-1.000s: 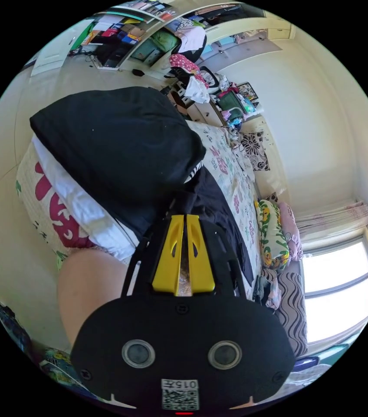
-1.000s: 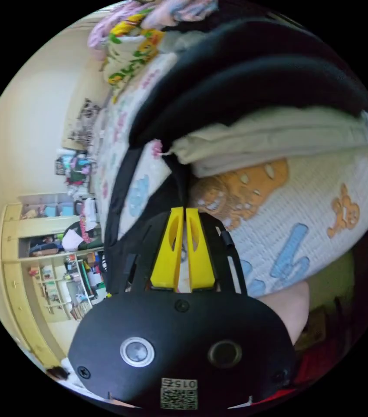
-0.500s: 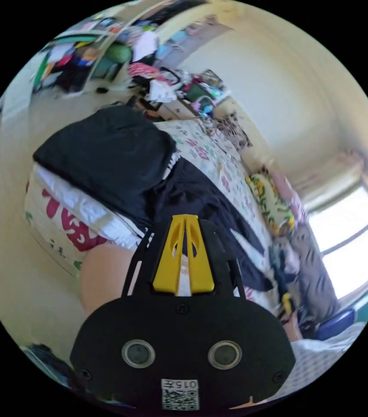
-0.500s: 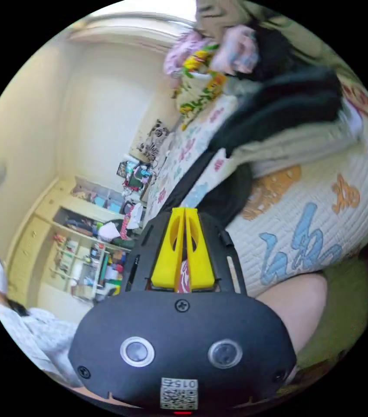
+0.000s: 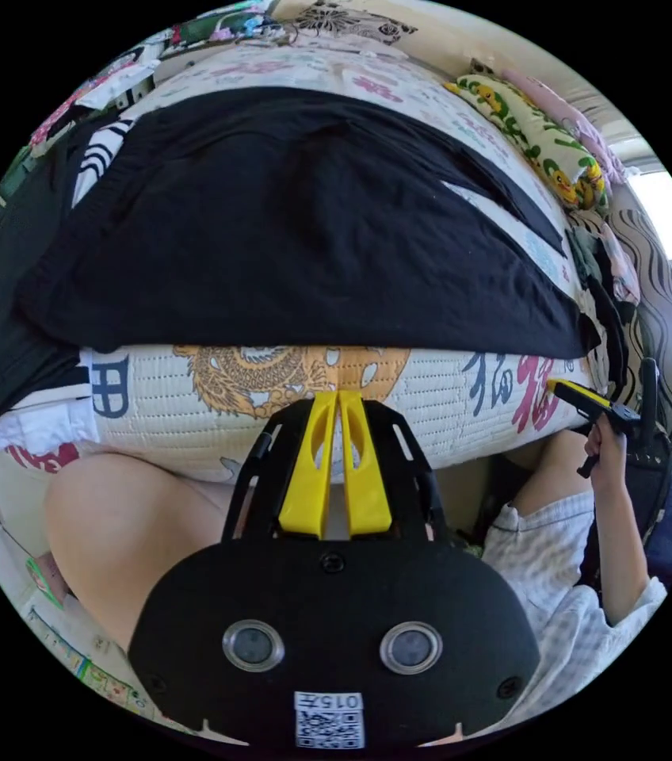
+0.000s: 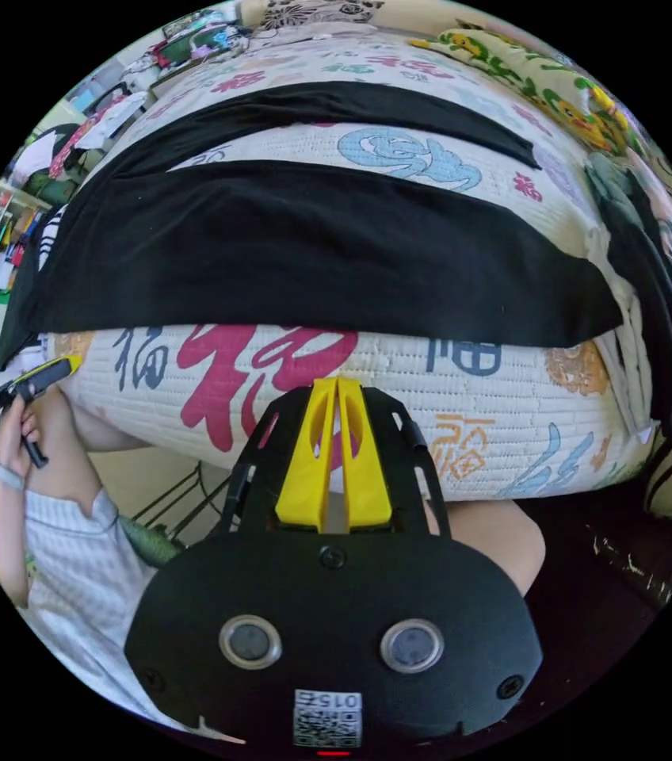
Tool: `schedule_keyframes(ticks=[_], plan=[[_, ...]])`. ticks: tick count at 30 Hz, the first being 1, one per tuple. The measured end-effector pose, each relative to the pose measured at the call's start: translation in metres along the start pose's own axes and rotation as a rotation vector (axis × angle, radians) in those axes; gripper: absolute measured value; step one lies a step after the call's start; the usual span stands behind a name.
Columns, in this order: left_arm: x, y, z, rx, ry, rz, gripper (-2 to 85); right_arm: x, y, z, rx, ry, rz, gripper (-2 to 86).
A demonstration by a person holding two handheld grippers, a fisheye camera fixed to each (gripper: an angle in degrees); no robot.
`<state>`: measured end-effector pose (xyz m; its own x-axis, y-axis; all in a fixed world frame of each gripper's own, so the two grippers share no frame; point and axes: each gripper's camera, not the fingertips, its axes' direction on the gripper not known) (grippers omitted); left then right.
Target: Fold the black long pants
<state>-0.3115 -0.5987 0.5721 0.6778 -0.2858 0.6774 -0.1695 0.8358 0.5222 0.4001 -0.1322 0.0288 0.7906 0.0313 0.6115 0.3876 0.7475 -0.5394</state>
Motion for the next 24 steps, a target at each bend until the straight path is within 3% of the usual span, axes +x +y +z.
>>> schedule_keyframes(ticks=[7,9,13,16,19,21,24], plan=[[0.008,-0.006,-0.004,0.03,-0.062,0.033,-0.7,-0.031,0.012,0.022,0.132,0.142,0.06,-0.8],[0.008,-0.012,-0.008,0.008,-0.075,0.047,-0.8,-0.025,0.011,0.02,0.141,0.099,0.107,-0.9],[-0.011,-0.019,-0.031,0.009,0.024,0.045,-0.6,0.019,0.008,0.004,0.132,-0.2,0.241,-0.9],[-0.056,-0.002,-0.07,0.196,0.251,-0.124,-0.4,0.065,0.023,-0.03,0.28,-0.458,0.295,-0.7],[-0.117,0.026,-0.111,0.454,0.444,-0.34,-0.2,0.121,0.038,-0.059,0.372,-0.488,0.443,0.0],[-0.147,0.037,-0.13,0.559,0.439,-0.452,0.1,0.151,0.04,-0.069,0.389,-0.521,0.498,0.8],[-0.171,0.033,-0.149,0.529,0.25,-0.562,1.9,0.186,0.036,-0.079,0.392,-0.494,0.58,3.1]])
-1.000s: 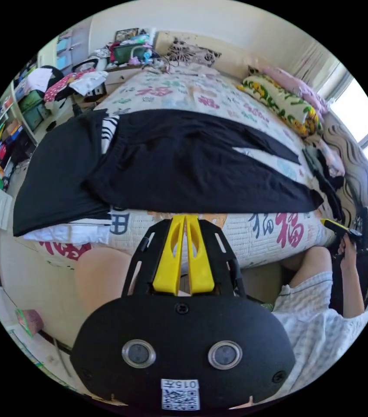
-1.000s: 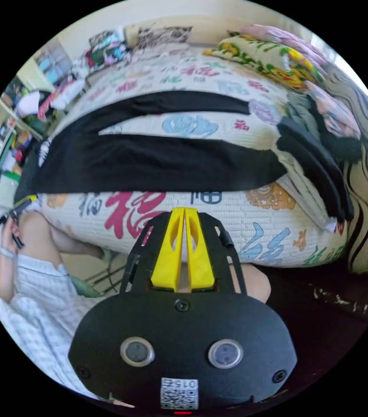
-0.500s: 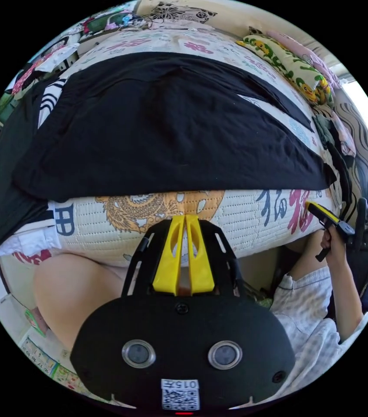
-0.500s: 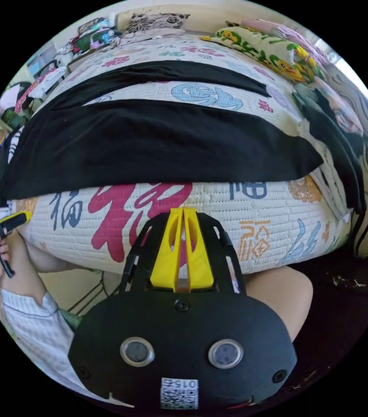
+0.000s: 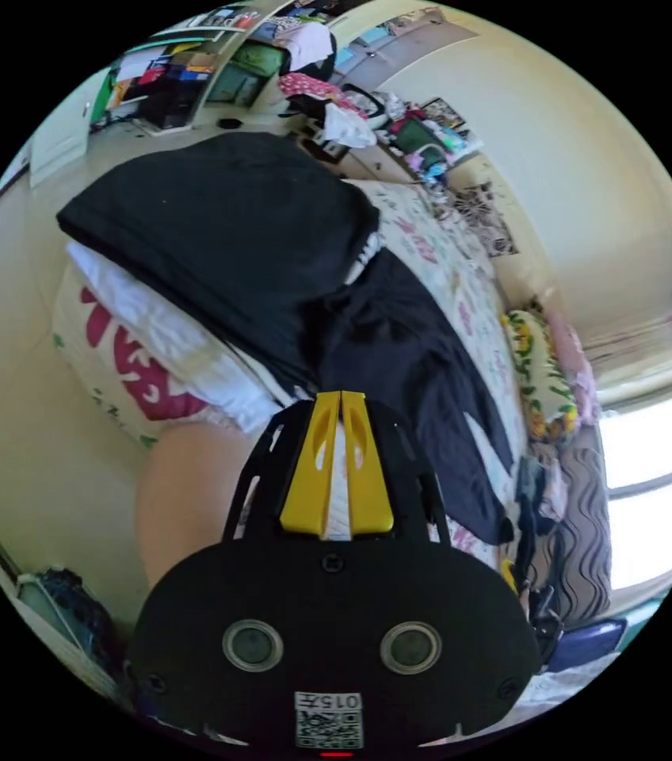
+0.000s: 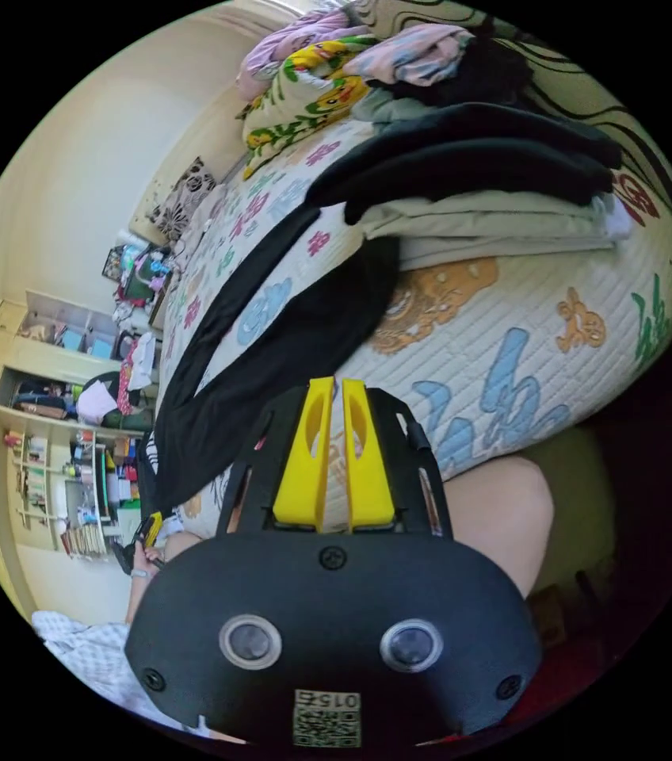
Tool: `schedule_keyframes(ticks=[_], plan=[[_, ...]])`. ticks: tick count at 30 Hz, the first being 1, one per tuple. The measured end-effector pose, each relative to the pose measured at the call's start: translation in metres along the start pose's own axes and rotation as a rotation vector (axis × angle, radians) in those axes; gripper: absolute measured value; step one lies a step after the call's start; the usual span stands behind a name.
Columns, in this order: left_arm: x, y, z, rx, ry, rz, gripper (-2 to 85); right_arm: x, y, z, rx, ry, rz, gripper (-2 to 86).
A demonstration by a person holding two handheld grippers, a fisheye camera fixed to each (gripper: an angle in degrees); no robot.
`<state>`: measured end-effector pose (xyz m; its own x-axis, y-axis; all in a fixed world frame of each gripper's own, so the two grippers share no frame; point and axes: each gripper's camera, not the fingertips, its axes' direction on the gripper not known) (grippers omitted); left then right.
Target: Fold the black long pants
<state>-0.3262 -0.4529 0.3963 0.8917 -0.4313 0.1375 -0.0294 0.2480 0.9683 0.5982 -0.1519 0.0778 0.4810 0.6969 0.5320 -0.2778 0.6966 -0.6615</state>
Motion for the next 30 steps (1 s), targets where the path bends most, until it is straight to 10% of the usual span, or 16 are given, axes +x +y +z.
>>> schedule_keyframes(ticks=[30], plan=[[0.032,-0.072,-0.051,-0.108,0.169,0.058,-0.4,-0.044,-0.144,-0.059,0.025,-0.261,0.17,-0.2]])
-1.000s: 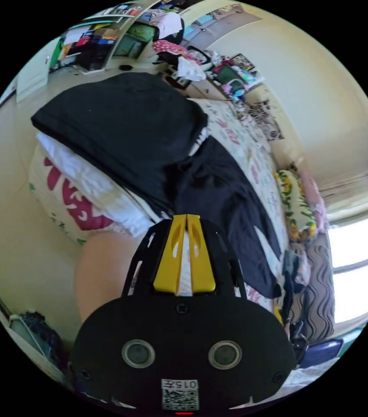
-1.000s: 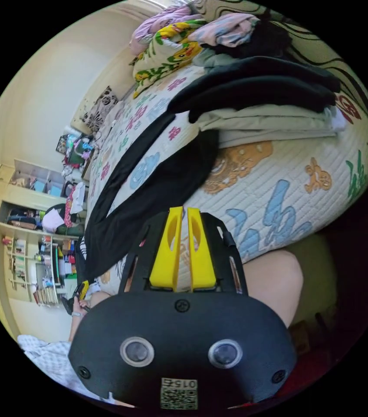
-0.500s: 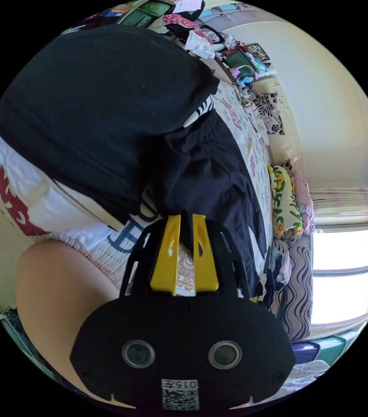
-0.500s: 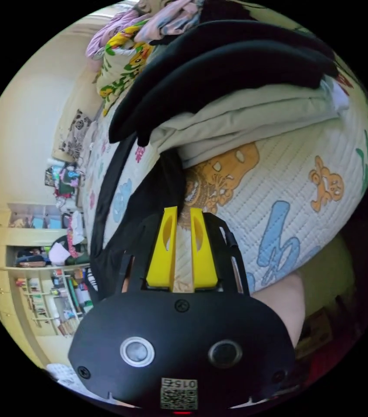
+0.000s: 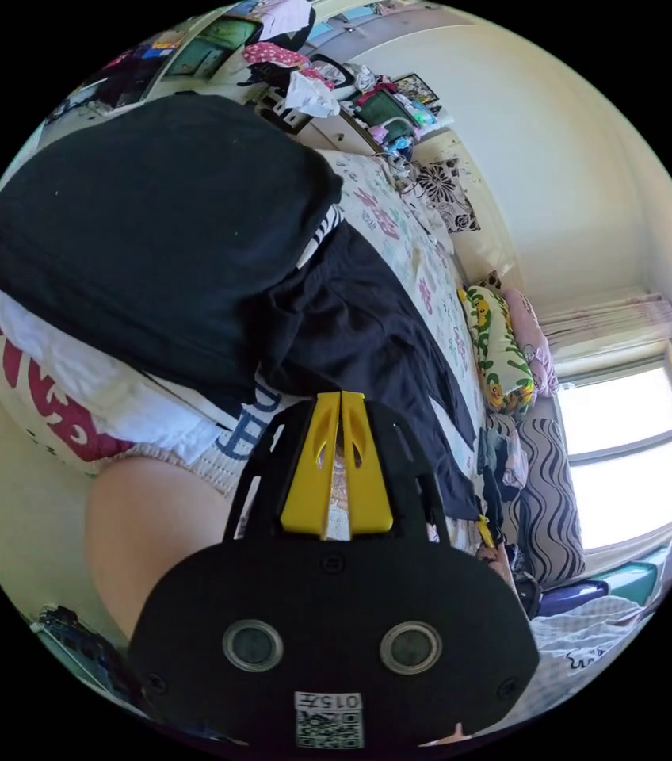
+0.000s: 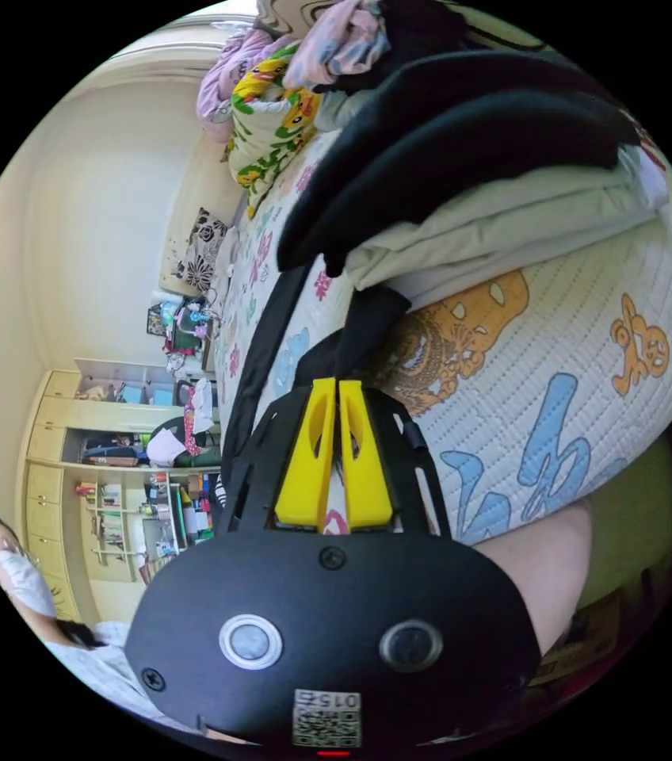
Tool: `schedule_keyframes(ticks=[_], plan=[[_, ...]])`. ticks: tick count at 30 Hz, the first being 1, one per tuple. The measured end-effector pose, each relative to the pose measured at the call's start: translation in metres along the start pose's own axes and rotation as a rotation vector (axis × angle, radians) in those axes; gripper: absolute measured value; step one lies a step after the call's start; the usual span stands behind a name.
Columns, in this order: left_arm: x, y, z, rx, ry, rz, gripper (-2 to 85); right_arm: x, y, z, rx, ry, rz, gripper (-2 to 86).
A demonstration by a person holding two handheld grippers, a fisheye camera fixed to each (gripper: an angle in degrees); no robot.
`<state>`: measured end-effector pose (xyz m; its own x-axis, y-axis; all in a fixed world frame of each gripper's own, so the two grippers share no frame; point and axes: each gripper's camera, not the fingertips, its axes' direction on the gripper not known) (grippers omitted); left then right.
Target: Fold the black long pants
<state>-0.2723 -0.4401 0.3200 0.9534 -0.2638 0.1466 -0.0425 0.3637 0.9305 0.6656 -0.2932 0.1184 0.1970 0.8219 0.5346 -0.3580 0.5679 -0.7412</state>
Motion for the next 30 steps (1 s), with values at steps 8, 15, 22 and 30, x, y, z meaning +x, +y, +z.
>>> schedule_keyframes(ticks=[8,15,22,30], plan=[[0.04,-0.012,-0.041,0.111,0.129,0.064,-0.6,-0.098,-0.028,-0.013,-0.011,0.018,-0.191,-0.2],[0.081,-0.066,-0.047,0.15,0.197,0.135,-0.6,-0.176,-0.091,0.014,-0.022,0.095,-0.292,-0.3],[0.149,-0.17,0.015,0.088,0.043,0.269,-0.5,-0.238,-0.2,0.122,-0.136,0.33,-0.302,0.1],[0.151,-0.24,0.126,0.079,-0.126,0.175,0.2,-0.245,-0.272,0.237,-0.189,0.557,-0.224,5.0]])
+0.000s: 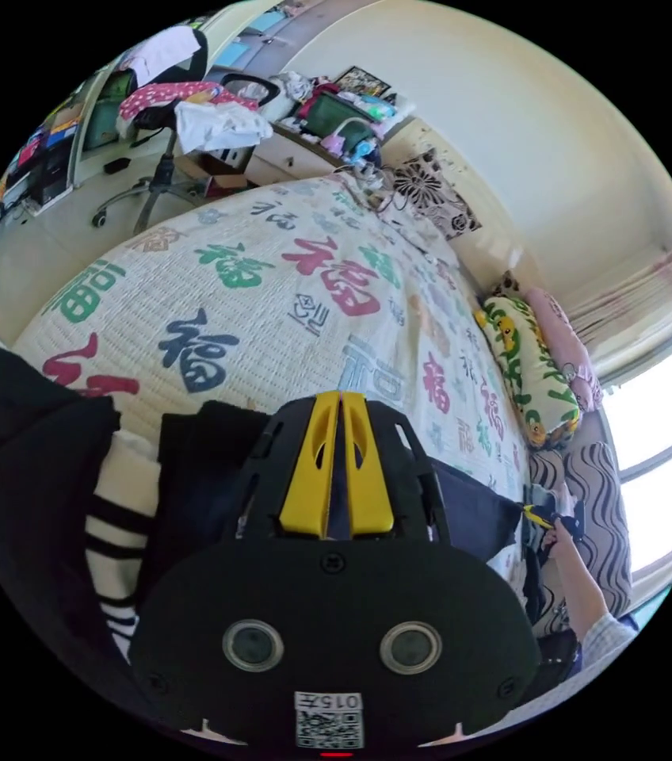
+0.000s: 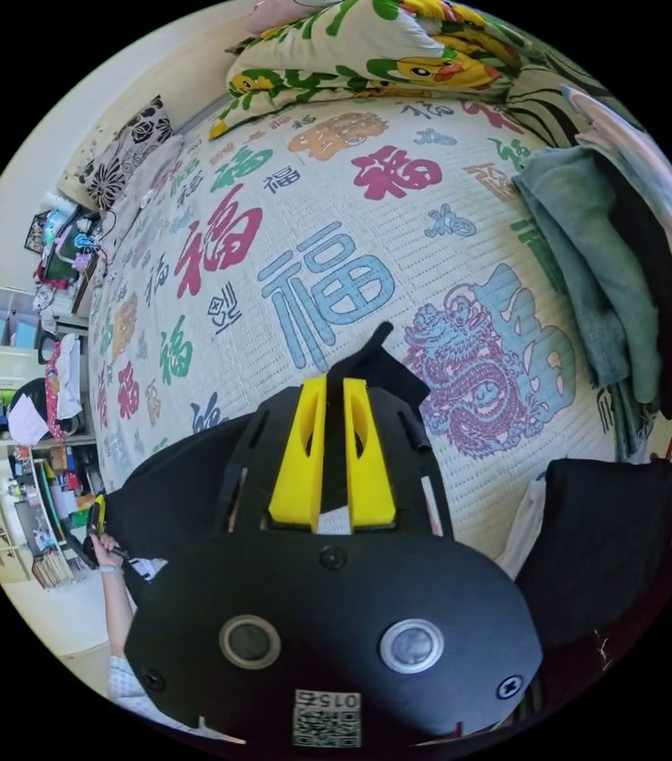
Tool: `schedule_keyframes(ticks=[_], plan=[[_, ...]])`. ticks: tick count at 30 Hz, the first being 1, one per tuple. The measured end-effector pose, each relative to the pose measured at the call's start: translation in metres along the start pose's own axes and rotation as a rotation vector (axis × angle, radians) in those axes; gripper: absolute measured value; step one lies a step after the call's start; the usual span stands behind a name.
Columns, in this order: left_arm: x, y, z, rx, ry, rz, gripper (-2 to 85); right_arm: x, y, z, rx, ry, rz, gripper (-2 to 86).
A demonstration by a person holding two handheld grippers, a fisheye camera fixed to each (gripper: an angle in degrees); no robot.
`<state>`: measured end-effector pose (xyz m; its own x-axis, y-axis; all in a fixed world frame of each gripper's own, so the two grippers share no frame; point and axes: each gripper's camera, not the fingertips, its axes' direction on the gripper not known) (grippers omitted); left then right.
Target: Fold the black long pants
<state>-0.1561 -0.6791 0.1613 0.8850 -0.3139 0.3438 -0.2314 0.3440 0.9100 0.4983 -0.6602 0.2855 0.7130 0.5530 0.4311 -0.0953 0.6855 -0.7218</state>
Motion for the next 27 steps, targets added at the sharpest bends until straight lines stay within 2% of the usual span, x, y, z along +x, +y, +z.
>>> schedule_keyframes(ticks=[2,4,8,13,17,20,23,25,27], plan=[[0.006,0.003,-0.006,0.11,0.093,0.05,1.3,0.003,-0.003,-0.01,0.033,-0.008,-0.015,6.0],[0.009,0.011,-0.019,0.127,0.162,0.085,2.1,0.012,0.006,-0.025,0.068,-0.036,-0.045,6.6],[0.003,0.069,-0.064,0.138,0.15,0.136,3.9,0.058,0.054,-0.047,0.122,-0.183,-0.017,8.0],[-0.043,0.14,-0.092,0.1,0.11,-0.087,6.1,0.105,0.066,-0.023,0.05,-0.412,0.173,10.0],[-0.076,0.159,-0.083,0.069,0.058,-0.253,7.9,0.096,0.045,-0.015,0.062,-0.42,0.213,11.3],[-0.094,0.152,-0.057,0.09,0.124,-0.37,9.6,0.101,0.034,-0.016,0.073,-0.454,0.313,12.3],[-0.099,0.141,-0.037,0.192,0.2,-0.426,10.3,0.105,0.035,-0.026,0.106,-0.522,0.271,10.3],[-0.099,0.136,-0.026,0.237,0.22,-0.448,10.4,0.107,0.036,-0.027,0.099,-0.633,0.254,9.9],[-0.095,0.131,-0.015,0.265,0.215,-0.447,10.3,0.105,0.032,-0.023,0.073,-0.611,0.24,10.3]])
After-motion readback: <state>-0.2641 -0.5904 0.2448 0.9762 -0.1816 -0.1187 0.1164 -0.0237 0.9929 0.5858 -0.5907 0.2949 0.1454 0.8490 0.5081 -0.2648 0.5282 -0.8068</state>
